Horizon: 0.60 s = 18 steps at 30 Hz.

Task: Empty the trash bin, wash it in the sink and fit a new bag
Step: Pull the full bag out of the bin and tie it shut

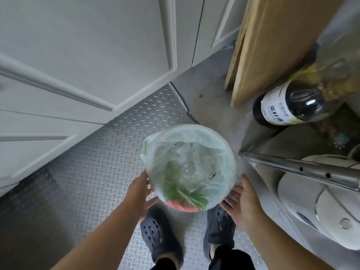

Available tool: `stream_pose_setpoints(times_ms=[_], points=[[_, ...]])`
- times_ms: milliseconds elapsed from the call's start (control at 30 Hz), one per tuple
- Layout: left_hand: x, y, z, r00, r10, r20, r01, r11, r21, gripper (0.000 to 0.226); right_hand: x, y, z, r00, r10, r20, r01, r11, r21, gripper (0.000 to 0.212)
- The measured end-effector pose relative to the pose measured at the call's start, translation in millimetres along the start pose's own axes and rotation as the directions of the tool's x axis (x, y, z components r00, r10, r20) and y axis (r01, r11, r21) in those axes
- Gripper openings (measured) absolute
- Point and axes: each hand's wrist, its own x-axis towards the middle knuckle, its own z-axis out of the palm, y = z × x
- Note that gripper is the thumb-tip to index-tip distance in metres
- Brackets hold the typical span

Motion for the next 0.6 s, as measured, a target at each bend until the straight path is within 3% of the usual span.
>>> stream_pose_setpoints(times_ms=[133, 267, 367, 533, 600], points=[[23, 4, 10, 0.993, -0.008, 0.114, 0.032, 0.977, -0.212, 0.036, 26, 6, 4, 0.992, 0.018, 0.128, -0.045, 0.976, 0.214, 0.078], [37, 6, 7, 0.984, -0.030, 0.174, 0.081, 0.952, -0.294, 0.038, 36, 9, 11, 0.919, -0.057, 0.391, -0.093, 0.930, 0.355, 0.081], [42, 5, 5, 0.987, -0.055, 0.149, 0.098, 0.948, -0.303, 0.036, 39, 6, 12, 0.924, -0.070, 0.377, -0.096, 0.909, 0.405, 0.075], [36, -1, 0, 0.993, -0.056, 0.101, 0.082, 0.956, -0.282, 0.024, 32, 7, 4, 0.956, -0.038, 0.292, -0.067, 0.937, 0.342, 0.069], [31, -4, -9, 0.994, -0.083, 0.067, 0.099, 0.954, -0.283, 0.027, 27, 9, -1, 0.959, -0.032, 0.282, -0.066, 0.941, 0.332, 0.051]])
